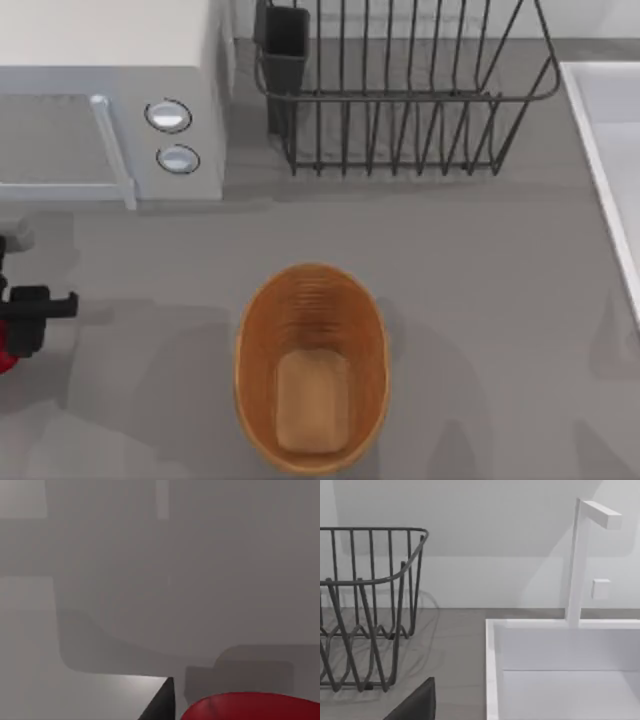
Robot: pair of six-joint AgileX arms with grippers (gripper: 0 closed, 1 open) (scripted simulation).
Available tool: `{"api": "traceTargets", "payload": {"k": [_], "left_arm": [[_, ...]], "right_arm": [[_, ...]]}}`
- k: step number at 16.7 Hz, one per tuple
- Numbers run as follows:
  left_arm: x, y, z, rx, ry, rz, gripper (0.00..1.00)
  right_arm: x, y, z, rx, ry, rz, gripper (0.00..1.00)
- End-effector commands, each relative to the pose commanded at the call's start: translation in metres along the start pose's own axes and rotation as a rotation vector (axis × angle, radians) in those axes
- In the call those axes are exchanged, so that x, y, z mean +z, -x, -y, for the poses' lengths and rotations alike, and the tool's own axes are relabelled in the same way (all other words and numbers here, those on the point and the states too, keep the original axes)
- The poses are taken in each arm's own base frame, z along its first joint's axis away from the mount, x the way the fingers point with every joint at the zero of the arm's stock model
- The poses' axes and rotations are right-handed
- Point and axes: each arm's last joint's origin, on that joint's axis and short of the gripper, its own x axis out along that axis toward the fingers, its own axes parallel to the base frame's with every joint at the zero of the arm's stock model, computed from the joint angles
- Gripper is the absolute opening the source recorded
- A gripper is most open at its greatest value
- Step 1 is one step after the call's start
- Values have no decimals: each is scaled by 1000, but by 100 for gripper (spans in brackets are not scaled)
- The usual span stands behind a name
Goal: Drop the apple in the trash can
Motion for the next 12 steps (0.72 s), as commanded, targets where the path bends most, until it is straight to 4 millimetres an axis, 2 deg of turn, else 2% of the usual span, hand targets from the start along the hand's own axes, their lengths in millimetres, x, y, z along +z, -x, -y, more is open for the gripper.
{"api": "traceTargets", "payload": {"k": [4,9,12], "left_arm": [[14,41,0,0,-1,-13,0],[12,113,0,-1,-3,-37,0],[9,138,1,0,-4,-11,0]], "right_arm": [[0,0,0,0,0,0,100],[0,0,0,0,0,0,100],[0,0,0,0,0,0,100]]}}
